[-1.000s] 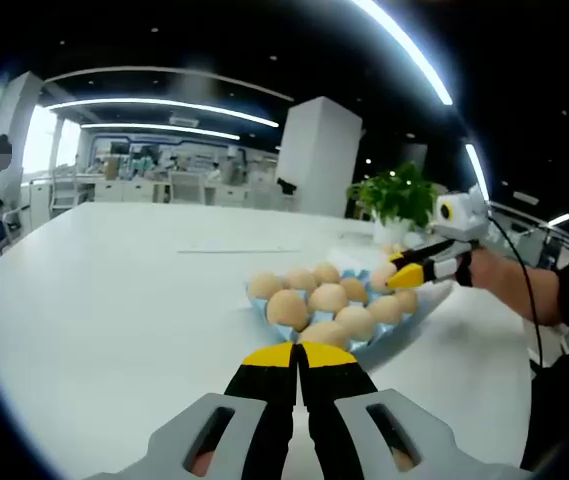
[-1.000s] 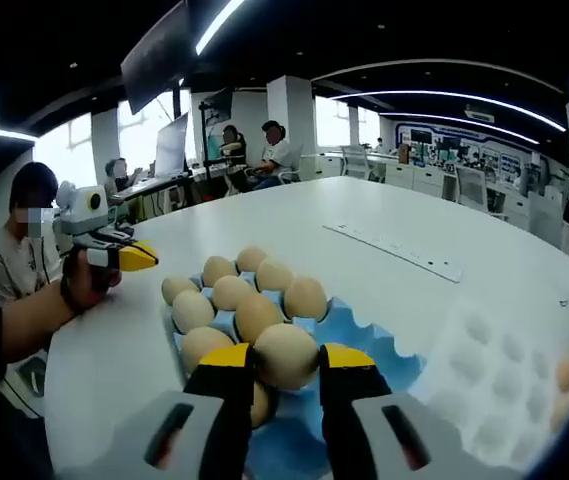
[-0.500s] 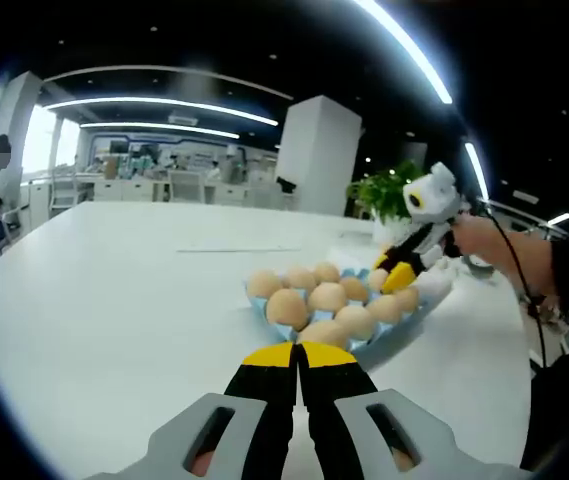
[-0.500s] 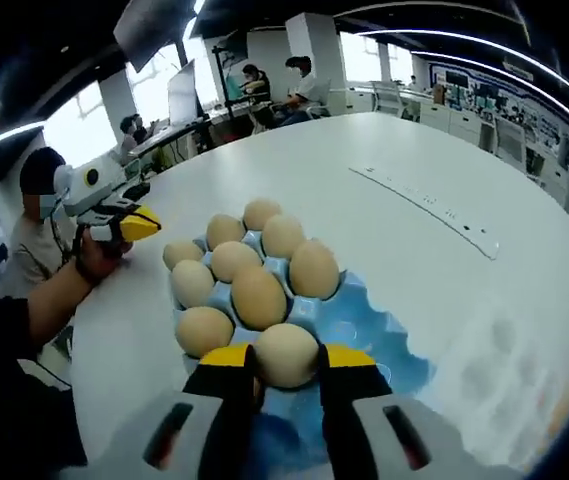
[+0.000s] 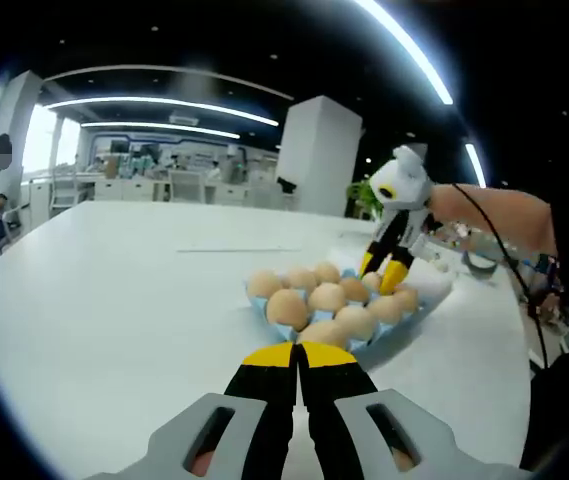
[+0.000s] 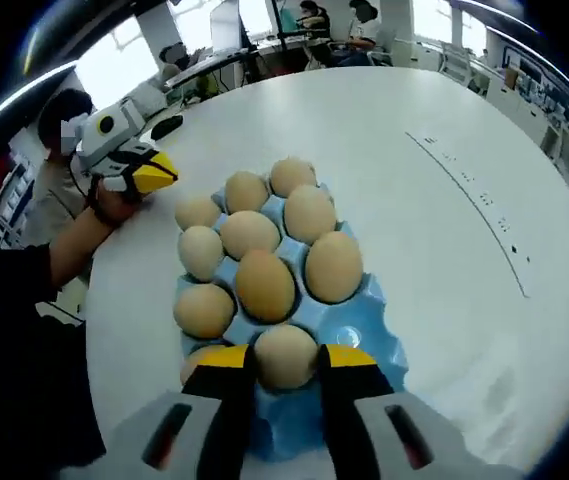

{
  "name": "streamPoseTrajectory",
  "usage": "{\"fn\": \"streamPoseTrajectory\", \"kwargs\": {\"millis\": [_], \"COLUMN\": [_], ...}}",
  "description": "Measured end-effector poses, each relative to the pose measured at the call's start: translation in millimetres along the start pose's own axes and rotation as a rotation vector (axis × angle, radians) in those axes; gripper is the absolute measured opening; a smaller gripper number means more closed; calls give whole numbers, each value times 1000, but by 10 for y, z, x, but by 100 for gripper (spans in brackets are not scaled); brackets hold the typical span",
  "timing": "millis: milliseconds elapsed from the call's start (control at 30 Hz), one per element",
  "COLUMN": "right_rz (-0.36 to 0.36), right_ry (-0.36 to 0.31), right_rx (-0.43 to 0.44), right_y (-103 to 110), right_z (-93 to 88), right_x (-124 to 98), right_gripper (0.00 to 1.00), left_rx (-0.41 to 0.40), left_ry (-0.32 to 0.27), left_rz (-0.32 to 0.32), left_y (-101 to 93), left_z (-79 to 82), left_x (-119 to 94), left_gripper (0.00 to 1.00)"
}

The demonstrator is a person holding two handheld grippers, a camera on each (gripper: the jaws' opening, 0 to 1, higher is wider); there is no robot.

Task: Pick up the eggs on the table and place them into the egg tray on the table

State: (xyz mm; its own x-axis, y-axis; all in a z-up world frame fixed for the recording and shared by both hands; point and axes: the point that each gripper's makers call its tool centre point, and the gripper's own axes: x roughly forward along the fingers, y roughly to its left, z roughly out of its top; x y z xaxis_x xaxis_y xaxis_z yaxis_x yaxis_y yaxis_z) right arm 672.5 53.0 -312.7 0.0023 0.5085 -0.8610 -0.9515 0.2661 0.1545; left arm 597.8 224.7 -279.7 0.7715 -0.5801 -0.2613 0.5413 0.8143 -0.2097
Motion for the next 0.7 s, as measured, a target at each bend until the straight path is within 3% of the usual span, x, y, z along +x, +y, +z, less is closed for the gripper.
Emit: {"fn": "streamPoseTrajectory", "kwargs": {"millis": [133, 267, 333, 467, 633, 700], "right_rz": [-27, 5, 29, 14, -89, -105], "right_ry": [22, 10, -64, -144, -279, -332], "right_rx": [-41, -30, 1, 27, 88, 158], "right_y": [119, 121, 182, 178, 48, -26], "right_z": [-78, -31, 64, 86, 121, 101], "right_x": [32, -9, -42, -81, -119, -119], "right_gripper": [36, 39, 42, 41, 43, 44], "left_rx": [-1, -27, -27, -19, -21, -20], "left_ry": [1, -10, -14, -8, -9, -8], "left_rz": [-1, 3, 3, 7, 11, 12], "left_y": [34, 75, 80, 86, 110, 139], "left_z": [2, 18, 22, 10, 13, 13], "left_x": [8, 2, -4, 4, -5, -4], "left_gripper": [1, 1, 1, 1, 1, 1]}}
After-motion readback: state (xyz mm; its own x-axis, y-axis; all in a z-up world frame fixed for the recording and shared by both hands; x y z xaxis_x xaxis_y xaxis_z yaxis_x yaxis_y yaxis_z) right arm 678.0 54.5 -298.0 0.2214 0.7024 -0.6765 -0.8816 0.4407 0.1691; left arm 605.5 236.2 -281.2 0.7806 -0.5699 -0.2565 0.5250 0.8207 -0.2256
